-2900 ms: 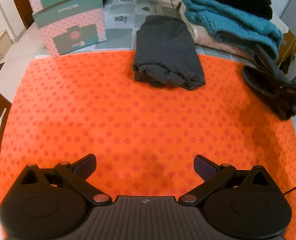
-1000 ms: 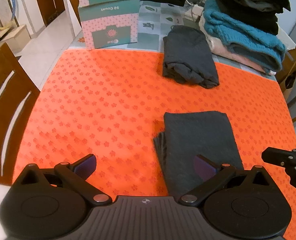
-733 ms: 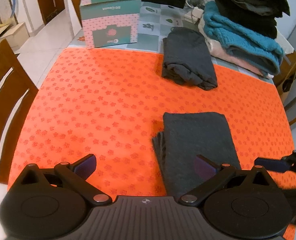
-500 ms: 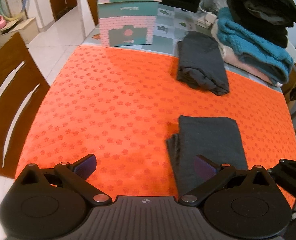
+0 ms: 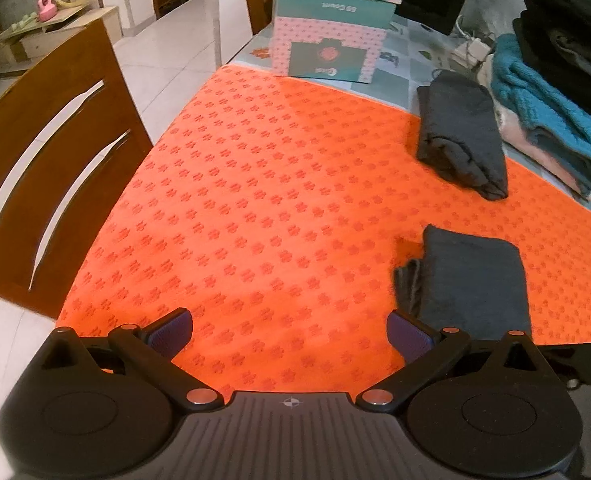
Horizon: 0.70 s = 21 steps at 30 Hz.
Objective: Fold clothes
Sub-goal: 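Grasp the garment edge with the right tool and unfold it across the cloth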
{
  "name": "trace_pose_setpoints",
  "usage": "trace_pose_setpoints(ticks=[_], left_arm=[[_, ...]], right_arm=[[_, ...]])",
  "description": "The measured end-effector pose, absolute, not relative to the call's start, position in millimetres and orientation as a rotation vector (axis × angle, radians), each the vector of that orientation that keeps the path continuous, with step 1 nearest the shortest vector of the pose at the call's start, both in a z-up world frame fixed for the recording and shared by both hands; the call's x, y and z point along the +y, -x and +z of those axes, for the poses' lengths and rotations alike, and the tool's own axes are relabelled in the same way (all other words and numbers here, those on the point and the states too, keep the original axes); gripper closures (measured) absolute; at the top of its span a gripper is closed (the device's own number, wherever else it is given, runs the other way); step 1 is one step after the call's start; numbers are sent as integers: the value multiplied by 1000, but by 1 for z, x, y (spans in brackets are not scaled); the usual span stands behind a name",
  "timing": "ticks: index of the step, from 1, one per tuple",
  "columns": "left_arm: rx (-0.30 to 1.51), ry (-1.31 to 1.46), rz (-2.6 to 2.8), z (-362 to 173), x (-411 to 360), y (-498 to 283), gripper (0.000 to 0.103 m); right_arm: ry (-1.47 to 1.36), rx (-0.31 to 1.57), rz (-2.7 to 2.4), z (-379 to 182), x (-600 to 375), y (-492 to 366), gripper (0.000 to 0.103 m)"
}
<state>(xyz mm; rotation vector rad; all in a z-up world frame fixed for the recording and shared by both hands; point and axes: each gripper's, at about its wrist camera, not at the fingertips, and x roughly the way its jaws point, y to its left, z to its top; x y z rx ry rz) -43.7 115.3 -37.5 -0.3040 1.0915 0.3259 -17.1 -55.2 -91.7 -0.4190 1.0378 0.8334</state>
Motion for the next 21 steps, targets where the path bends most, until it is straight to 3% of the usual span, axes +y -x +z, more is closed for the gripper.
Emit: trace_pose_setpoints(ticks=[21], left_arm=[[1157, 239, 174, -55, 76, 26, 0]], right_arm=[[118, 885, 392, -26, -209, 9, 92]])
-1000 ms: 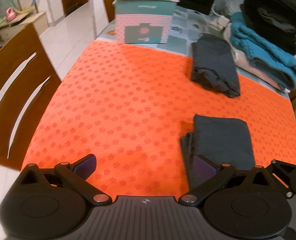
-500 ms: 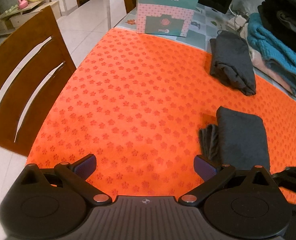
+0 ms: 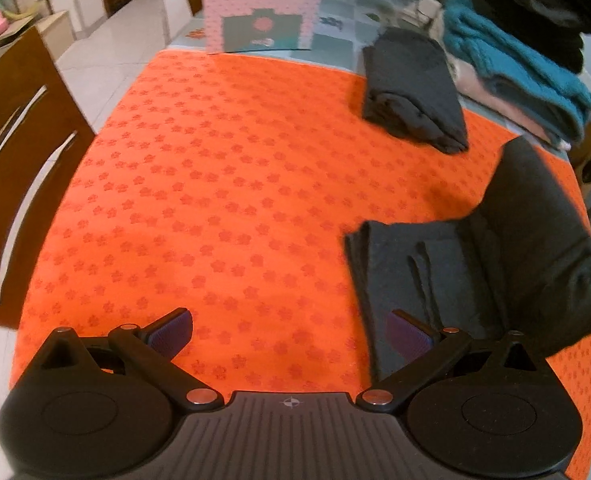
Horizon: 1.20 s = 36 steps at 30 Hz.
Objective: Fold clothes
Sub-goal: 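Grasp the garment edge with the right tool and unfold it across the cloth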
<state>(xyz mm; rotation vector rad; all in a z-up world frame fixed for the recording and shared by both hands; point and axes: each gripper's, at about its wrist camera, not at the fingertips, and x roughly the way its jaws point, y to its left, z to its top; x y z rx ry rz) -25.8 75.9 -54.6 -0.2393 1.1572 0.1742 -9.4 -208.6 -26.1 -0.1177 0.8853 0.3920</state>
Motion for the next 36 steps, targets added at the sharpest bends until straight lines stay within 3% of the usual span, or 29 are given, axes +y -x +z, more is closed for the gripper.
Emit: trace_pose_setpoints(ticks=[10, 12, 14, 24, 31, 36], left_arm=[[1183, 212, 125, -60, 65, 21, 0], [1187, 215, 126, -61, 65, 21, 0], [1191, 216, 129, -62, 66, 21, 0], [1191, 213, 138, -62, 69, 25, 0], [1190, 221, 146, -62, 72, 26, 0], [1190, 224, 149, -62, 73, 28, 0]], right_arm=[[119, 977, 134, -58, -274, -1, 95], [124, 969, 133, -58, -274, -1, 88], [124, 958, 162, -56, -268, 0, 71], [214, 976, 514, -61, -183, 1, 53], [338, 990, 695, -81, -125, 9, 26], [399, 1015, 736, -100, -100, 8, 27]])
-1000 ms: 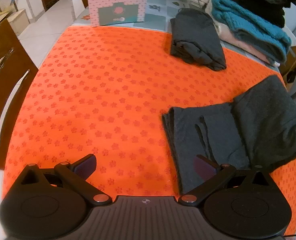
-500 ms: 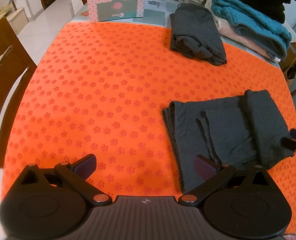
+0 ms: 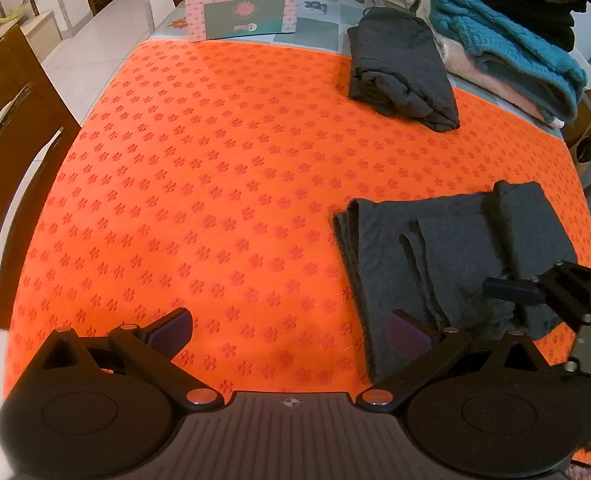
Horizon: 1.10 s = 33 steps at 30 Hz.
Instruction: Fold clothes
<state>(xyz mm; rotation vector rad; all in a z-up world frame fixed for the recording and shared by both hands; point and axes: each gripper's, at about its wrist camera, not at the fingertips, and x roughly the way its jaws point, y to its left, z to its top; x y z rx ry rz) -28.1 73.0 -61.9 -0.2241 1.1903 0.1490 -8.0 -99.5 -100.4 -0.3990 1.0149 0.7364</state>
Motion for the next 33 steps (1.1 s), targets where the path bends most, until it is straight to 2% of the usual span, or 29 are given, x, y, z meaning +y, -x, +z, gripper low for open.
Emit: trace_pose_setpoints(ticks=[3, 5, 6, 8, 17, 33], left_arm=[[1194, 229, 152, -63, 74, 28, 0], [1196, 232, 153, -63, 74, 28, 0], [1197, 233, 153, -63, 74, 28, 0], [1199, 231, 151, -64, 73, 28, 0], [1208, 226, 145, -66, 72, 26, 0], [1216, 212, 122, -68, 65, 24, 0]], right_arm=[[416, 1043, 718, -110, -97, 5, 37], [417, 1064, 705, -116, -100, 4, 59], [414, 1071, 698, -118, -103, 3, 63], [410, 1067, 676, -119, -108, 3, 88], [341, 1000, 578, -83, -151, -4, 92], [319, 957, 177, -45, -300, -31, 92]])
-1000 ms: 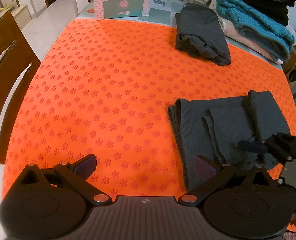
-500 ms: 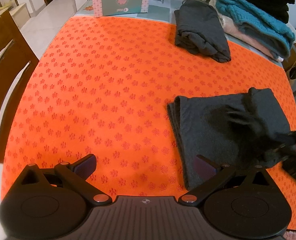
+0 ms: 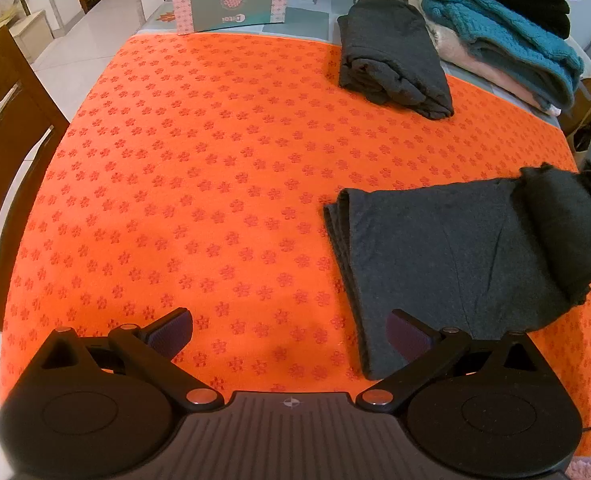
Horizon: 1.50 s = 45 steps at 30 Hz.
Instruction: Fold clothes
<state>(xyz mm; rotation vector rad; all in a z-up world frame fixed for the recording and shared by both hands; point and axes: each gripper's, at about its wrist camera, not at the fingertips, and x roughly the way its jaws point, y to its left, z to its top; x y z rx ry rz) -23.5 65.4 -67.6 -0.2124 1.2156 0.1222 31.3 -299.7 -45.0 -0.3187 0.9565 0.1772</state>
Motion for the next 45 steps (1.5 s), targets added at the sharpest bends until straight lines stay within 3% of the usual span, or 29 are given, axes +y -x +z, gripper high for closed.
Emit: trace_pose_setpoints(ticks=[16, 20, 21, 23, 26, 41, 45], left_arm=[[1204, 219, 39, -59, 43, 13, 0], [1216, 212, 32, -63, 39, 10, 0], [1216, 208, 32, -63, 39, 10, 0], [1216, 202, 33, -64, 39, 9, 0], [1222, 202, 35, -66, 39, 7, 0], [1220, 170, 51, -81, 41, -15, 1], [1215, 146, 47, -85, 40, -25, 10]], right_arm=[[319, 920, -297, -4, -447, -17, 92], [279, 947, -318, -11, -461, -14, 88], [277, 950, -315, -13, -460, -14, 86], [297, 952, -310, -17, -453, -13, 69], [293, 955, -267, -20, -441, -13, 61], [227, 1035, 189, -51, -342, -38, 59], [266, 1048, 288, -64, -311, -51, 59]])
